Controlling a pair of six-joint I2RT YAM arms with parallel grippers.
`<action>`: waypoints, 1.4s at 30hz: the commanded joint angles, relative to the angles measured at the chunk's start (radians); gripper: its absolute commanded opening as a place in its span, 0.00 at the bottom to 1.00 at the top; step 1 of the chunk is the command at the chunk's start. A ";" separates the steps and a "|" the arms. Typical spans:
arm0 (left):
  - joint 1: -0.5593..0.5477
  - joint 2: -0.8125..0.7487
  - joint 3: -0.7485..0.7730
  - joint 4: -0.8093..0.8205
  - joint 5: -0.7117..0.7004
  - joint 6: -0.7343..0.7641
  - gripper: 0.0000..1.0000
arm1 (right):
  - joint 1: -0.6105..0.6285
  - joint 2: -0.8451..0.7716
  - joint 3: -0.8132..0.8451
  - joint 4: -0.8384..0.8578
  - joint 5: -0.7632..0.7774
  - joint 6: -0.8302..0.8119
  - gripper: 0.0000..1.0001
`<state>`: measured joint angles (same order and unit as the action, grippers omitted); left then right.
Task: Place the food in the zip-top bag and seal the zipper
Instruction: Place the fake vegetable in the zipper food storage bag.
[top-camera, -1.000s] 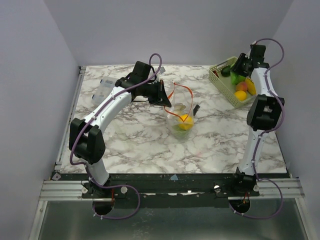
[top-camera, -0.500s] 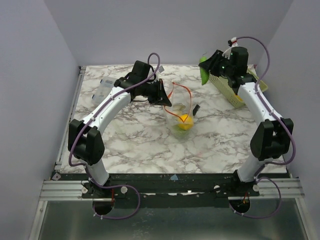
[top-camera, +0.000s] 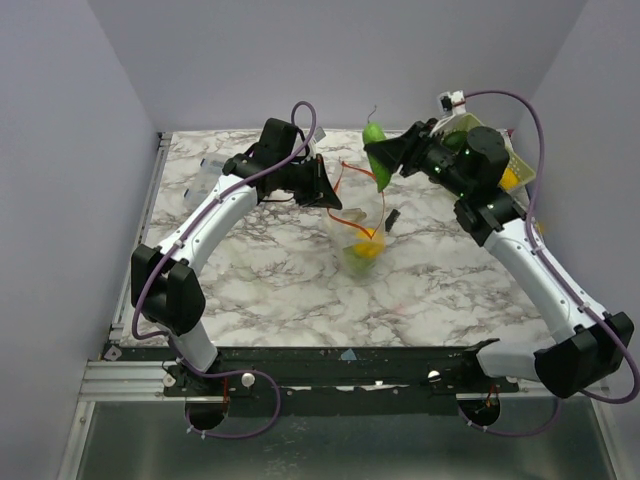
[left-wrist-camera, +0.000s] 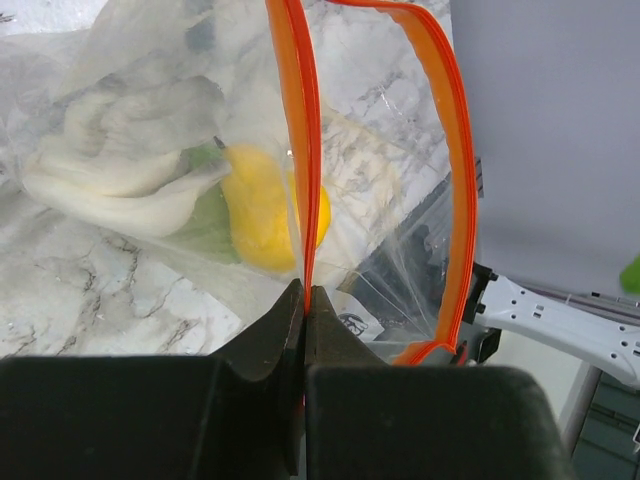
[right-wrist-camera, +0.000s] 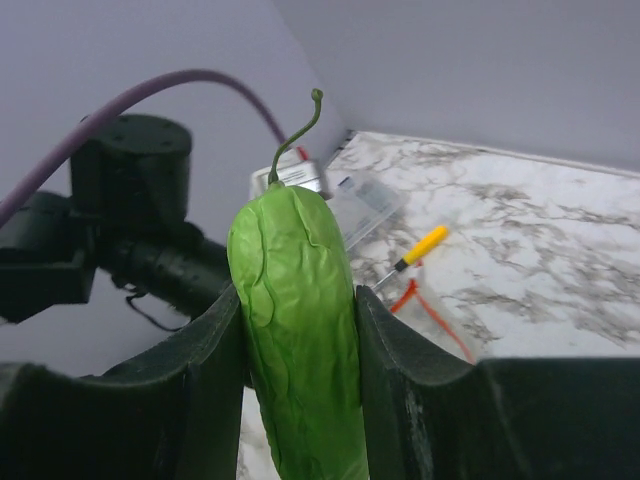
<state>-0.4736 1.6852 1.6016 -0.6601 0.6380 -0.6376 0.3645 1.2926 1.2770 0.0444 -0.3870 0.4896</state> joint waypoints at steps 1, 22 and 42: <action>-0.007 -0.040 0.024 0.013 -0.026 -0.013 0.00 | 0.107 0.000 -0.066 0.085 0.046 -0.078 0.17; -0.012 -0.049 0.001 0.019 -0.021 -0.002 0.00 | 0.202 0.072 -0.180 0.131 0.201 -0.165 0.73; -0.012 -0.052 -0.005 0.011 -0.014 0.033 0.00 | 0.202 -0.008 -0.103 -0.229 0.458 -0.098 0.62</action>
<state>-0.4820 1.6695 1.6001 -0.6594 0.6163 -0.6250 0.5621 1.3083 1.1461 -0.0338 -0.0284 0.3668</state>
